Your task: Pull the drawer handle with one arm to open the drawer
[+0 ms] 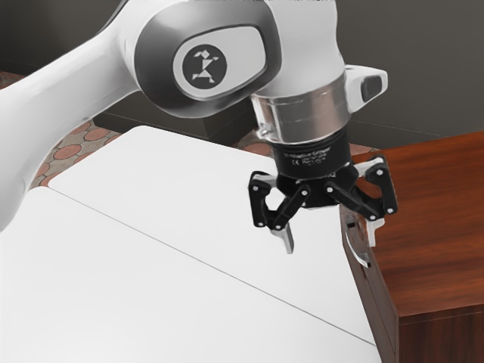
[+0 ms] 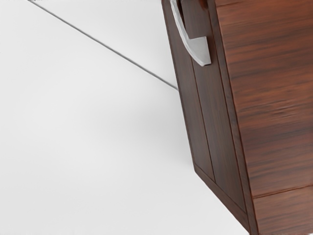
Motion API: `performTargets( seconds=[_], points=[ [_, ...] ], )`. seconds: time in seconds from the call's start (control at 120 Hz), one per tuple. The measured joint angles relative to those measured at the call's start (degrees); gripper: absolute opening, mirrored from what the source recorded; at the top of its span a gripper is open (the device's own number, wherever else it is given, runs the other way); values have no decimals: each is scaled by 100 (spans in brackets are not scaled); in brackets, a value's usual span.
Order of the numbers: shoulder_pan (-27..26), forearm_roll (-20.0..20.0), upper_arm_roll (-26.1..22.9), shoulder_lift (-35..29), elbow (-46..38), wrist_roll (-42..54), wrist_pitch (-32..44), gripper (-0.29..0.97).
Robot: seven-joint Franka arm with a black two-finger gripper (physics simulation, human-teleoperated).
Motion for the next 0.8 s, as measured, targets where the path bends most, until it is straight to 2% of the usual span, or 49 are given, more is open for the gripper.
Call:
performTargets(
  seconds=[0.075, 0.142, 0.483, 0.8],
  points=[
    [-45, 49, 84, -393, -596, -218, 176, 68],
    [-104, 18, 147, -520, -772, -390, 302, 68],
    [131, -45, 169, -540, -784, -1030, 598, 68],
    [34, -66, 402, -618, -860, -1317, 779, 68]
  ],
)
